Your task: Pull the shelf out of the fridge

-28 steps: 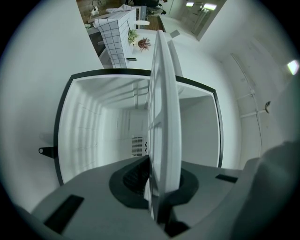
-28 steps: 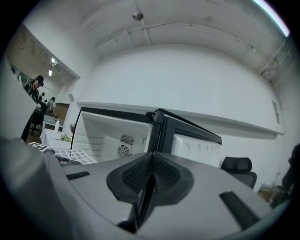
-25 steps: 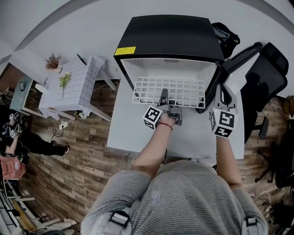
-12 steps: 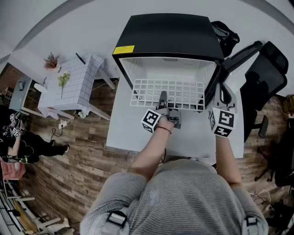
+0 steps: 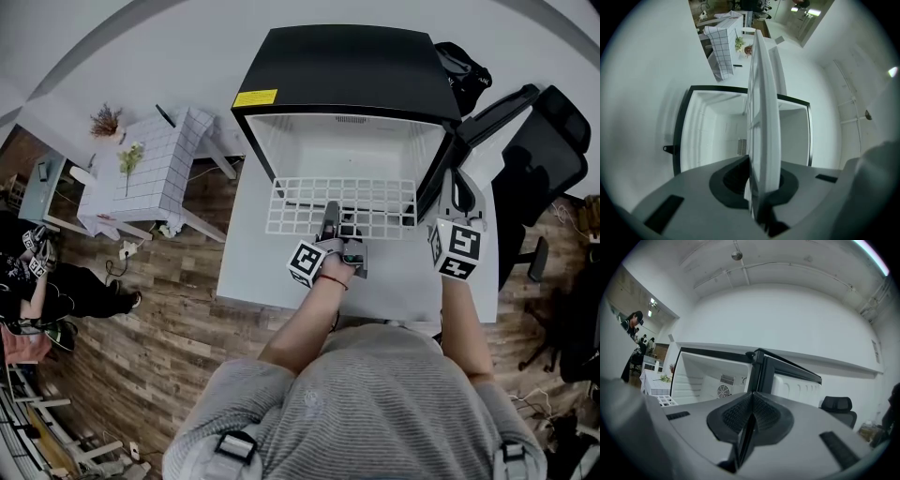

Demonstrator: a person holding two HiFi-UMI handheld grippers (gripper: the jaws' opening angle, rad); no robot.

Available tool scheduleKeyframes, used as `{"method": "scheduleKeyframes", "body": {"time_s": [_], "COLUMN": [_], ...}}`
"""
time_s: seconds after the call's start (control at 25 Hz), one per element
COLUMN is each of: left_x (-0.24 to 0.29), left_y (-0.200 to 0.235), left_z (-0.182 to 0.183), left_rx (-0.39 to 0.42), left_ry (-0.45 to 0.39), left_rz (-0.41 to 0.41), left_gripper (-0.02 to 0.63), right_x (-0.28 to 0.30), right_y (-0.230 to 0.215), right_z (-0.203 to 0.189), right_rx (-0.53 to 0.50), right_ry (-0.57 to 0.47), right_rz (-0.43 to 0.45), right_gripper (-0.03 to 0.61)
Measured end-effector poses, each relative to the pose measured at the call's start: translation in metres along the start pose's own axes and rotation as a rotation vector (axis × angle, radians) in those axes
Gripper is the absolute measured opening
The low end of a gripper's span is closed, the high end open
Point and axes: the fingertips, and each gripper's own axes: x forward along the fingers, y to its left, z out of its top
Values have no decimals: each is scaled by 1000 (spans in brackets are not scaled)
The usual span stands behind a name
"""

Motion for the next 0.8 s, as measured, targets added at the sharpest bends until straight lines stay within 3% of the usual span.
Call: {"method": "scheduleKeyframes", "body": {"time_s": [0.16,0.32,0.56,0.8], "left_x": [-11,-18,-24,-25], "left_y": [-5,-17,-27,-50], "left_z": [3,2,2,-2], "left_rx": [37,-3,1,-20], "left_ry": [9,-6,-27,-32], "left_rz": [-15,-31,-16,-60], "left_gripper": [31,31,31,31], "right_x": [2,2,4,7], "right_y": [0,1,0,-2], "right_z": [-1,-1,-2,-3], "right_rx": [2,5,0,4], "right_ry": [2,8,11,11], "right_rz": [3,12,19,29], "right_gripper": [14,14,14,14]}}
